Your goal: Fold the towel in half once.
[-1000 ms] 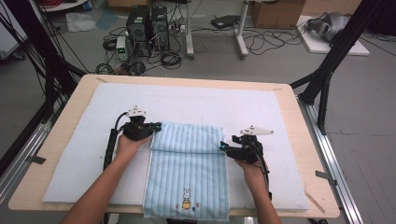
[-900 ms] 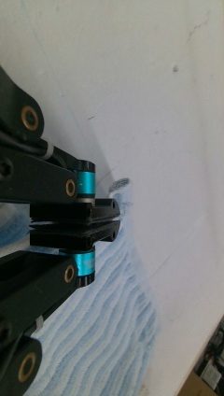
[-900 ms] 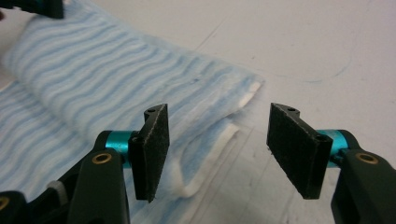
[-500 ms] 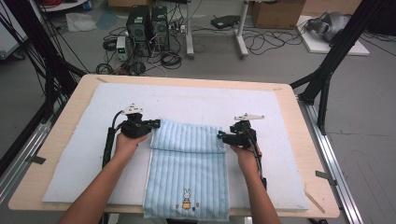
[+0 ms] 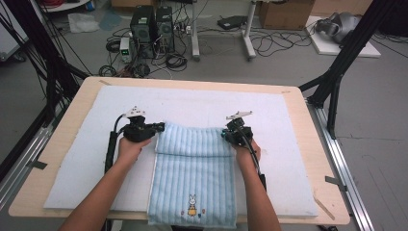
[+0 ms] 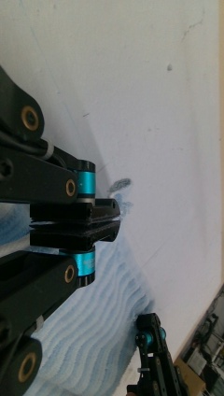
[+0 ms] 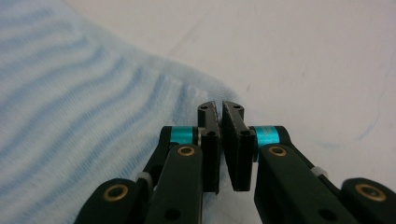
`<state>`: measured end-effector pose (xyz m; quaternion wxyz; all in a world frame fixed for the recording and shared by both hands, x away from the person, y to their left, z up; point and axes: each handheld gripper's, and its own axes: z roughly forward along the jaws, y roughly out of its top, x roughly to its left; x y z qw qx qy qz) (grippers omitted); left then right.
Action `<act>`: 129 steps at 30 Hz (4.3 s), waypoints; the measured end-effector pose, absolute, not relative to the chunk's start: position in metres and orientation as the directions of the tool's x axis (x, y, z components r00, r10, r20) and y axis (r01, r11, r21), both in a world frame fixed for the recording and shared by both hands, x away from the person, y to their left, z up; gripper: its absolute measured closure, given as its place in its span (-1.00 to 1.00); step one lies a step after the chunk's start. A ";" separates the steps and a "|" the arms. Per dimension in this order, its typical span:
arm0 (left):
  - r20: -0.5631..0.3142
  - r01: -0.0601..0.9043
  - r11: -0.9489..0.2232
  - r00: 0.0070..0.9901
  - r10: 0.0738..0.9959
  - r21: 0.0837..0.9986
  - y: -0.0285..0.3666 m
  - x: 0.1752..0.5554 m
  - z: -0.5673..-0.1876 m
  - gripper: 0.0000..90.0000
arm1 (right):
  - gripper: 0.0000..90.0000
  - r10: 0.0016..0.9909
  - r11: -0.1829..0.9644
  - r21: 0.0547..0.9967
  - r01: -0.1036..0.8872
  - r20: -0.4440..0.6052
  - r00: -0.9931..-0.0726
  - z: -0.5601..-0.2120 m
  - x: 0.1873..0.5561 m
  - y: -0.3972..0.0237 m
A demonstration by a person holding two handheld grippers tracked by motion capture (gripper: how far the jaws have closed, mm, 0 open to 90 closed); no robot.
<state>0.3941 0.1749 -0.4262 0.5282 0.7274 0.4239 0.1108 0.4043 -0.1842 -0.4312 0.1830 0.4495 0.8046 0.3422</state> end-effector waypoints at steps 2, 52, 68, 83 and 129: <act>-0.304 0.489 -0.052 0.619 0.724 0.871 0.177 0.393 -0.422 0.93 | 0.90 0.848 0.312 0.772 0.553 0.035 -0.528 -0.419 0.403 -0.190; -0.290 0.502 -0.204 0.734 0.614 0.840 0.196 0.281 -0.440 0.21 | 0.50 0.734 0.255 0.828 0.499 0.170 -0.657 -0.420 0.263 -0.240; -0.309 0.564 -0.145 0.628 0.714 0.813 0.193 0.339 -0.445 0.37 | 0.59 0.828 0.276 0.756 0.594 0.127 -0.546 -0.438 0.318 -0.220; -0.265 0.538 -0.164 0.629 0.730 0.827 0.183 0.350 -0.451 0.94 | 0.95 0.826 0.291 0.773 0.564 0.093 -0.555 -0.438 0.325 -0.217; -0.274 0.617 -0.197 0.583 0.765 0.762 0.171 0.356 -0.453 0.91 | 0.90 0.817 0.322 0.733 0.600 0.105 -0.567 -0.446 0.345 -0.201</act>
